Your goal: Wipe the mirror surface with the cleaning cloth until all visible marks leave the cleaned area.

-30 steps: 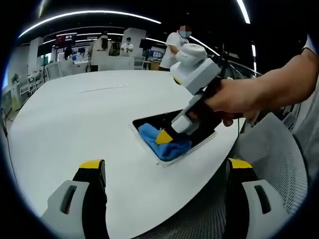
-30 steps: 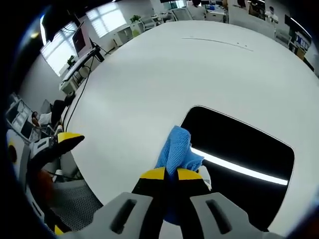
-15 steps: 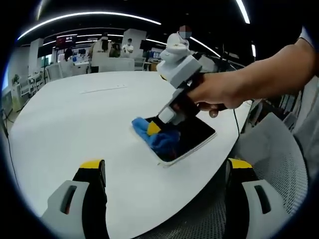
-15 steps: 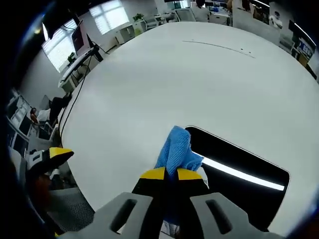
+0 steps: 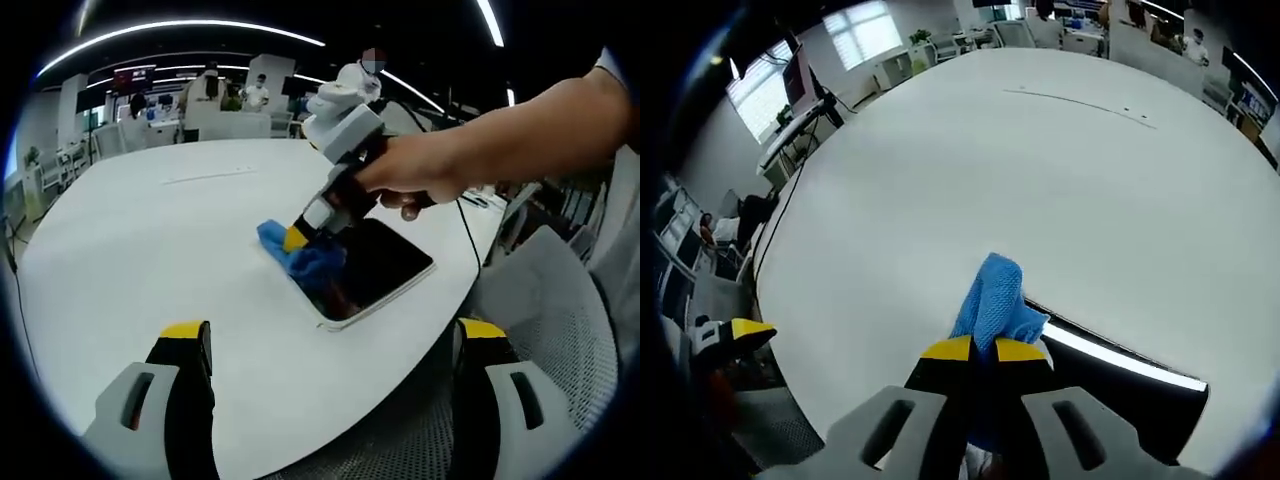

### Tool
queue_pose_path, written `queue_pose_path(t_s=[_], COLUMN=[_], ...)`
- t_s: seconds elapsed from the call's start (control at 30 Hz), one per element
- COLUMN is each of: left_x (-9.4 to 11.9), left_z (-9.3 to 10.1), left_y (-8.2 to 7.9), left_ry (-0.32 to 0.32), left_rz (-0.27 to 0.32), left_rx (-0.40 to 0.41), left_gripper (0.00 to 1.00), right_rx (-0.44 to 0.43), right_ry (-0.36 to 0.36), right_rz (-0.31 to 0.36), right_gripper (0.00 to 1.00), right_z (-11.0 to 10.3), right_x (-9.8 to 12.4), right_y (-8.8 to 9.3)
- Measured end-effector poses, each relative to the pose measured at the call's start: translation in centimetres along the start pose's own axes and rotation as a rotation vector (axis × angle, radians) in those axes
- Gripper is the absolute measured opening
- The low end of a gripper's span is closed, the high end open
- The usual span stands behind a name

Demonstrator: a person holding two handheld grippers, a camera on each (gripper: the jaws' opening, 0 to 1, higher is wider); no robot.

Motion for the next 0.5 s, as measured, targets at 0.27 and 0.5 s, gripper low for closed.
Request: queue_pose_path(t_s=[0.27, 0.5], left_x=[0.0, -0.1], left_z=[0.0, 0.0], left_y=[0.1, 0.0], left_ry=[0.003, 0.005], left_rz=[-0.004, -0.006], left_rx=[0.003, 0.004], left_gripper=[0.99, 0.99], right_rx=[-0.002, -0.004], right_ry=[0.007, 0.011], right_rz=[0.000, 0.005], right_gripper=[0.00, 0.00], right_z=[0.4, 1.1], right_x=[-0.1, -0.9], right_y=[-0.8, -1.7])
Point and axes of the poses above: the point that each gripper's makers call its tool centre point, and the gripper's own axes: x roughly backward along the fingers, z roughly to its right, y roughly out of its underside, the point moved 4 cm from there along x, roughly backward along the fingers, and after that the axes turned 2 degrees about -y, right-handed, at the moved point
